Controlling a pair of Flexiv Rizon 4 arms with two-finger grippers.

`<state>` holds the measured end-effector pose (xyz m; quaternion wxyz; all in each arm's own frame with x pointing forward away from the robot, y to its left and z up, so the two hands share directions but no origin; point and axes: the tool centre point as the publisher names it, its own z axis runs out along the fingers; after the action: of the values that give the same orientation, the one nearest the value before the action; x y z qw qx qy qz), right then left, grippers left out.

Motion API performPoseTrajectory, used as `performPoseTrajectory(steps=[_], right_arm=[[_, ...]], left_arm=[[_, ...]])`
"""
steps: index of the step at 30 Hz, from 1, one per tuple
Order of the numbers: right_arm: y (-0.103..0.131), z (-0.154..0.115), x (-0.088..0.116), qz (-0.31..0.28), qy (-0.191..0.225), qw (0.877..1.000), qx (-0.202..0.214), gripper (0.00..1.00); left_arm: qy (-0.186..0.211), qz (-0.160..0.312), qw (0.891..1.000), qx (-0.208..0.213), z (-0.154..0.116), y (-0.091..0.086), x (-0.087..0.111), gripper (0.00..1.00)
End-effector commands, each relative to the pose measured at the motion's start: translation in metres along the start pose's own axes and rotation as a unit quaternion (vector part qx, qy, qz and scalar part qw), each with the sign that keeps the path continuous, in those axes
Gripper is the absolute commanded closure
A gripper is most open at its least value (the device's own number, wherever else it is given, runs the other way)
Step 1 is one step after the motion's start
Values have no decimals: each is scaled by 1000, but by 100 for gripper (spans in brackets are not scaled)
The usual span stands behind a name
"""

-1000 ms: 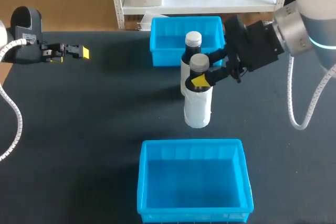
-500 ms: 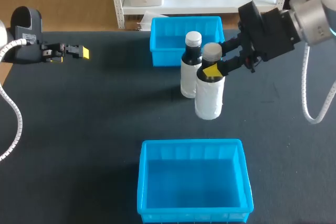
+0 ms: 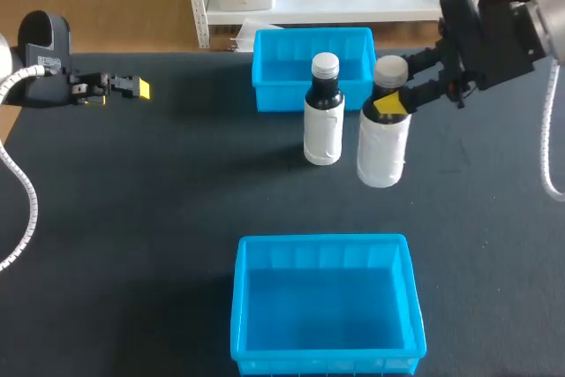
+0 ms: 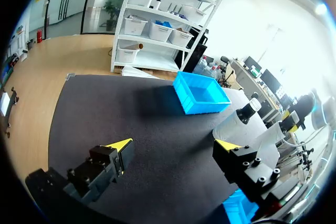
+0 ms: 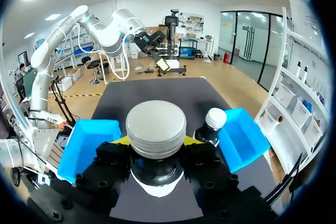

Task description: Pick up the bottle, and place it in the far bin if it is heavy, or in the near bin if it is light.

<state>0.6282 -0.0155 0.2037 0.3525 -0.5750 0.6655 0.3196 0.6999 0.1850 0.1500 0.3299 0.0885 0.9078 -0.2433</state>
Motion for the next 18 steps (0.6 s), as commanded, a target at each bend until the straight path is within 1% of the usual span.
performPoseTrajectory(steps=[1, 10, 18], right_arm=[[-4, -18, 4, 4, 3, 1000, 5, 100], [-26, -46, 22, 11, 3, 1000, 24, 100], [-40, -65, 33, 15, 0, 999, 28, 100]], left_arm=[[0, 0, 1000, 0, 0, 0, 0, 0], [0, 0, 1000, 0, 0, 0, 0, 0], [0, 0, 1000, 0, 0, 0, 0, 0]])
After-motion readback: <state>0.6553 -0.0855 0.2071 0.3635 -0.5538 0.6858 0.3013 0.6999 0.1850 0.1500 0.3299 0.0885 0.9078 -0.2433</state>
